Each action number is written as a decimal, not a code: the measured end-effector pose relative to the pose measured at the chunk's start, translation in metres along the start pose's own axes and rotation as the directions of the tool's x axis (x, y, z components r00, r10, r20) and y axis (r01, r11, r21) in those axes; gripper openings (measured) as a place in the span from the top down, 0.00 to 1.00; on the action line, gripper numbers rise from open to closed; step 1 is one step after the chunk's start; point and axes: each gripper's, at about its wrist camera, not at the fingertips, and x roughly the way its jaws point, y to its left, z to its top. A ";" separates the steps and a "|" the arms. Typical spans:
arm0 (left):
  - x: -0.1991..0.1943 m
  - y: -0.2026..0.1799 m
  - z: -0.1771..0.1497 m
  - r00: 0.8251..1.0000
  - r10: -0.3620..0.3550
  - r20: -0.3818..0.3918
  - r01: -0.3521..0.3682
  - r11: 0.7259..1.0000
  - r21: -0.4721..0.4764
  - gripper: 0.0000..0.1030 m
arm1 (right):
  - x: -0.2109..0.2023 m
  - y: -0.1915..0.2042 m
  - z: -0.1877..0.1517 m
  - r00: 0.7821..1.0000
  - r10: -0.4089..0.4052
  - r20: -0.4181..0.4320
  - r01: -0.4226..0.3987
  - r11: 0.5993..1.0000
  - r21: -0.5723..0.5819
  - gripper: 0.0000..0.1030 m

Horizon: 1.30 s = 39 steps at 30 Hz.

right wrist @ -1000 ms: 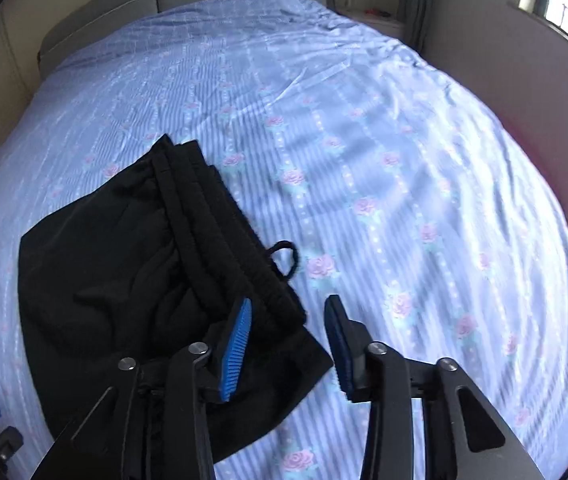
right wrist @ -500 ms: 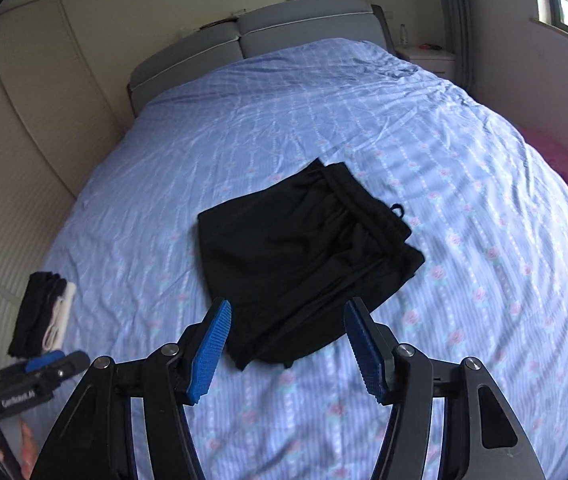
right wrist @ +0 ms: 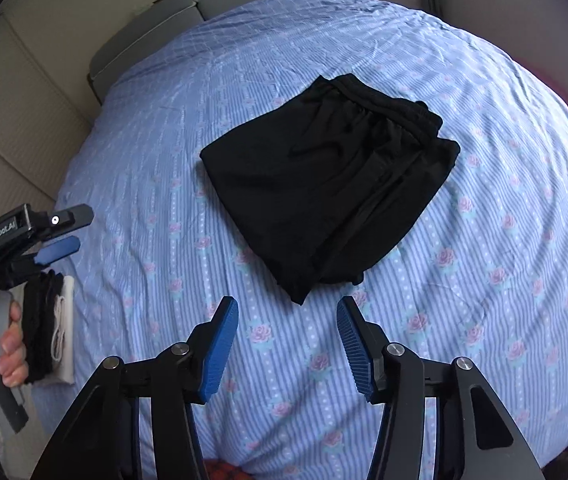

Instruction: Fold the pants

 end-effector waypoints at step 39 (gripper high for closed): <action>0.123 0.011 0.078 0.999 -0.048 -0.005 0.048 0.985 0.165 0.43 | 0.079 -0.022 -0.035 0.994 -0.108 0.020 0.086 0.875 0.476 0.23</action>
